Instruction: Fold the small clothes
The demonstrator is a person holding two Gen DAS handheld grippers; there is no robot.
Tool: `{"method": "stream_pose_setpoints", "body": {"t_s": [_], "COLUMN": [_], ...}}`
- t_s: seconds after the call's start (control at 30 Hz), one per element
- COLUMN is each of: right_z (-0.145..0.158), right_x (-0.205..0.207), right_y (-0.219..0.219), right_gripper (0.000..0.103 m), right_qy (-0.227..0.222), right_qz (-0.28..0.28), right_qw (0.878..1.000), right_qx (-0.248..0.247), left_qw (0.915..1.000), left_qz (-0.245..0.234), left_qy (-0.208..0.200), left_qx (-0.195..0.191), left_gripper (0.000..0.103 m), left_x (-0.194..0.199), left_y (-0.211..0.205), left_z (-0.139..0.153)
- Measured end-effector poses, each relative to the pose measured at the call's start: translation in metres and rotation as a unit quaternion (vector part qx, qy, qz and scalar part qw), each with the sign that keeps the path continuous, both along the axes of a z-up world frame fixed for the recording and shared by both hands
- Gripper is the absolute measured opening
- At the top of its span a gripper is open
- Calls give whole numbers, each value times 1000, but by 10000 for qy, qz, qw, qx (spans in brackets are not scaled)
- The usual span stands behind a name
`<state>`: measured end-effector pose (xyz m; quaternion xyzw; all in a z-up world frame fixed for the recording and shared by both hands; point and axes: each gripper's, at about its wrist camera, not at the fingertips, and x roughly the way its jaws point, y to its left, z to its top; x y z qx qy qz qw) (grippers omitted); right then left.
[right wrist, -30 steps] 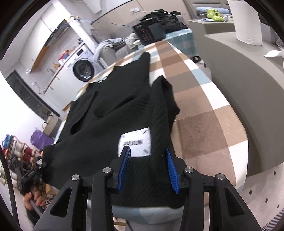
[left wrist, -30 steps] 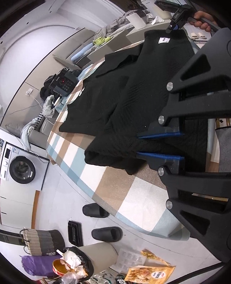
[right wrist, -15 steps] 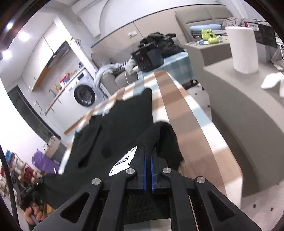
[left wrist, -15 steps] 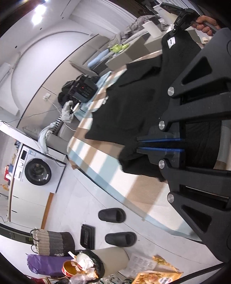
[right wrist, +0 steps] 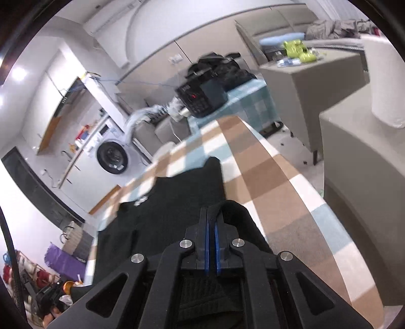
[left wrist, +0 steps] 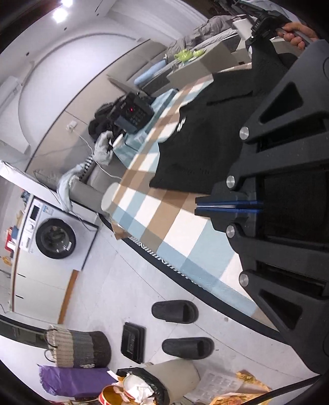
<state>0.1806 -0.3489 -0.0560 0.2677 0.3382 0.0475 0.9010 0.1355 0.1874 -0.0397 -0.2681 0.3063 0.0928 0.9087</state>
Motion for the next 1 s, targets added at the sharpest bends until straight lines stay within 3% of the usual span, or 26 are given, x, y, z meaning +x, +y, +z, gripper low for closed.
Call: {"method": "stream_pose_setpoints", "body": {"t_s": [0.1, 0.2, 0.27, 0.4, 0.47, 0.63, 0.77, 0.93, 1.0], "right_z": [-23, -33, -35, -33, -32, -40, -42, -40, -38], "right_x": [14, 5, -6, -30, -36, -36, -35, -39, -42], "right_y": [-4, -13, -19, -24, -25, -29, -23, -24, -26], "right_gripper": [4, 14, 32, 37, 39, 39, 21, 10, 10], "right_qy": [499, 677, 678, 585, 544, 558, 535, 543, 472], "right_qz": [32, 89, 102, 217, 268, 194, 198, 199, 230], "right_qw": [9987, 9973, 9968, 9968, 9970, 9969, 9976, 9975, 9974], "right_qx": [64, 269, 407, 498, 472, 521, 399, 399, 488], "left_qw": [9996, 9990, 9986, 9984, 9982, 9977, 9963, 9954, 9953], "left_qz": [46, 61, 31, 99, 36, -168, -419, -509, -531], "left_qy": [242, 401, 453, 407, 408, 403, 444, 486, 432], "left_qx": [-97, -181, -264, -384, -437, -525, -611, -657, -683], "left_gripper": [0, 1, 16, 37, 37, 39, 39, 39, 27], "left_x": [15, 14, 7, -20, -33, -54, -58, -54, -51], "left_y": [6, 8, 10, 12, 9, -3, -18, -30, -32], "left_z": [-17, -30, -35, -39, -40, -43, -49, -57, -58]}}
